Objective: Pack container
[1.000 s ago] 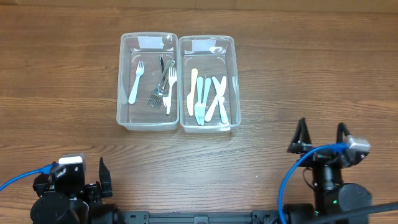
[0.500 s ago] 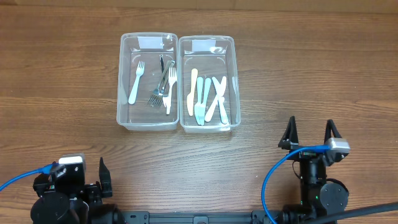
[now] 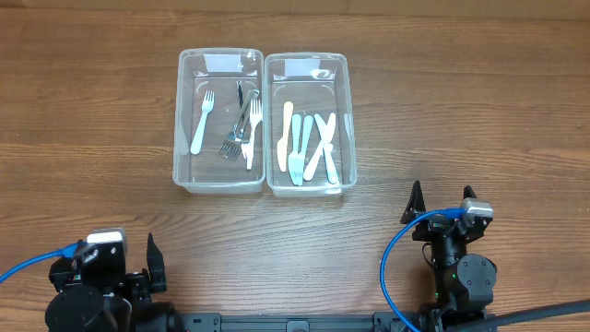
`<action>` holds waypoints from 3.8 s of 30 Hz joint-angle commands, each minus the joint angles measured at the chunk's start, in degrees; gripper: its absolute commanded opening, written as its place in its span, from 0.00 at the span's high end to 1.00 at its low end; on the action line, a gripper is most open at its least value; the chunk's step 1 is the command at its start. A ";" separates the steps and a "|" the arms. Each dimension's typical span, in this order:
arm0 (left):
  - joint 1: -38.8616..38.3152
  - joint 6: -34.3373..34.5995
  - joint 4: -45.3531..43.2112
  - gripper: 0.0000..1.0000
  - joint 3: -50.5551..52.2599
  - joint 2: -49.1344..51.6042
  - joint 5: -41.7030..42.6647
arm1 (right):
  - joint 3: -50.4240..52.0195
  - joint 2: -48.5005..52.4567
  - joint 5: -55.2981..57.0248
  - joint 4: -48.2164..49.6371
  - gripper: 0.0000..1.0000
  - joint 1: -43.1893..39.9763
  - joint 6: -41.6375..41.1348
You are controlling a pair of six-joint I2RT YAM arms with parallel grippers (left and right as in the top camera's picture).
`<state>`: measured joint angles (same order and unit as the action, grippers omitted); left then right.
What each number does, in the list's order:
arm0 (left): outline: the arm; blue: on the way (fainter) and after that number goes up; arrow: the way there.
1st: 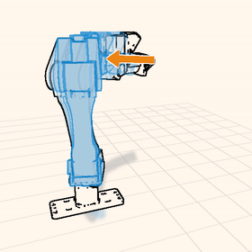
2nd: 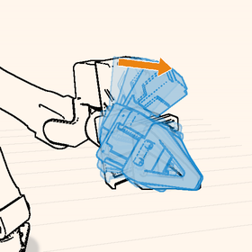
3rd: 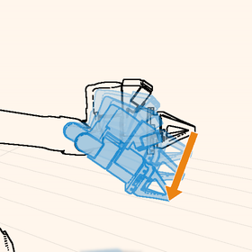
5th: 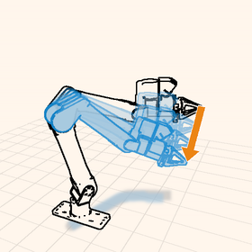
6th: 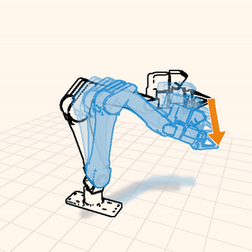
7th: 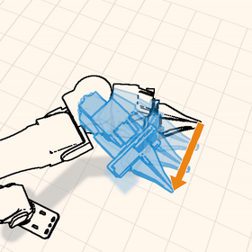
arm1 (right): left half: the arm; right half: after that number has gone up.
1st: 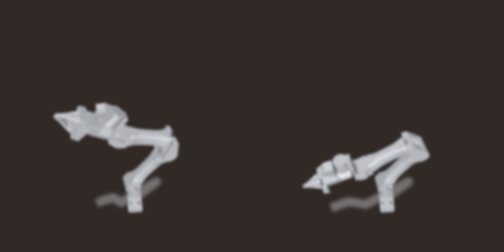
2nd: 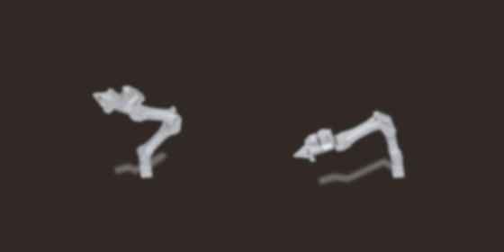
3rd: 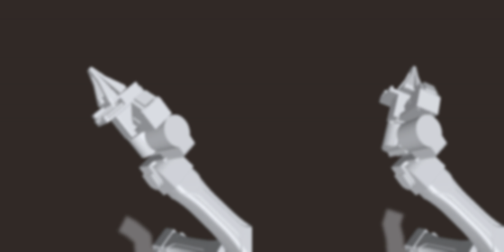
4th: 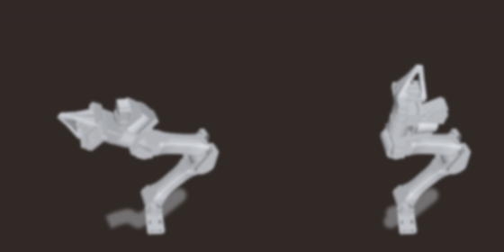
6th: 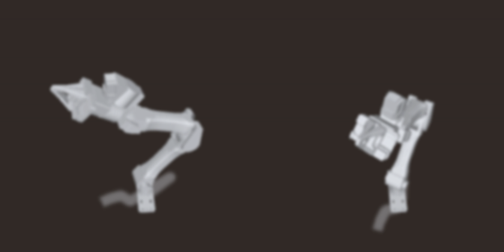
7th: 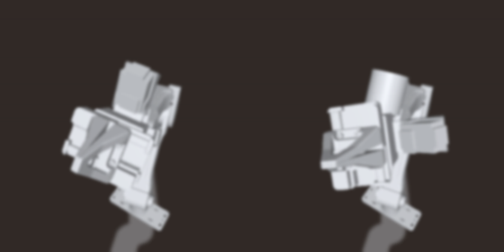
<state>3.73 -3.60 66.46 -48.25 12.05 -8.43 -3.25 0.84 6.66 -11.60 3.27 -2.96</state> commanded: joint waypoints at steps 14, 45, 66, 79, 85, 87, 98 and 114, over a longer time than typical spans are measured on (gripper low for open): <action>-0.44 -1.11 -0.02 0.00 0.17 -0.20 -0.35 | -0.17 -0.68 -2.01 0.28 0.00 0.90 0.17; 0.24 -1.09 -10.10 0.00 3.48 -3.21 9.38 | -0.17 -0.68 -2.01 0.28 0.00 0.90 0.17; -1.49 -0.70 -61.26 0.00 44.15 -11.85 13.55 | -0.17 -0.68 -2.01 0.28 0.00 0.90 0.17; -5.29 1.88 -61.61 0.00 47.82 -11.85 7.82 | -0.17 -0.68 -2.01 0.28 0.00 0.90 0.17; -5.29 2.73 -61.94 0.00 47.82 -11.85 9.62 | -0.17 -0.68 -2.01 0.28 0.00 0.90 0.17; -5.29 2.73 -61.92 0.00 47.82 -11.85 9.51 | -0.17 -0.68 -2.01 0.28 0.00 0.90 0.17; -5.27 2.73 -61.90 0.00 47.82 -11.82 9.51 | -0.17 -0.68 -2.01 0.28 0.00 0.90 0.17; -5.27 2.73 -61.90 0.00 47.82 -11.82 9.51 | -0.17 -0.68 -2.01 0.28 0.00 0.90 0.17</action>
<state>-1.17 -1.63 4.89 -1.10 0.86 0.86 -3.20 0.84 4.86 -11.64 3.84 -2.96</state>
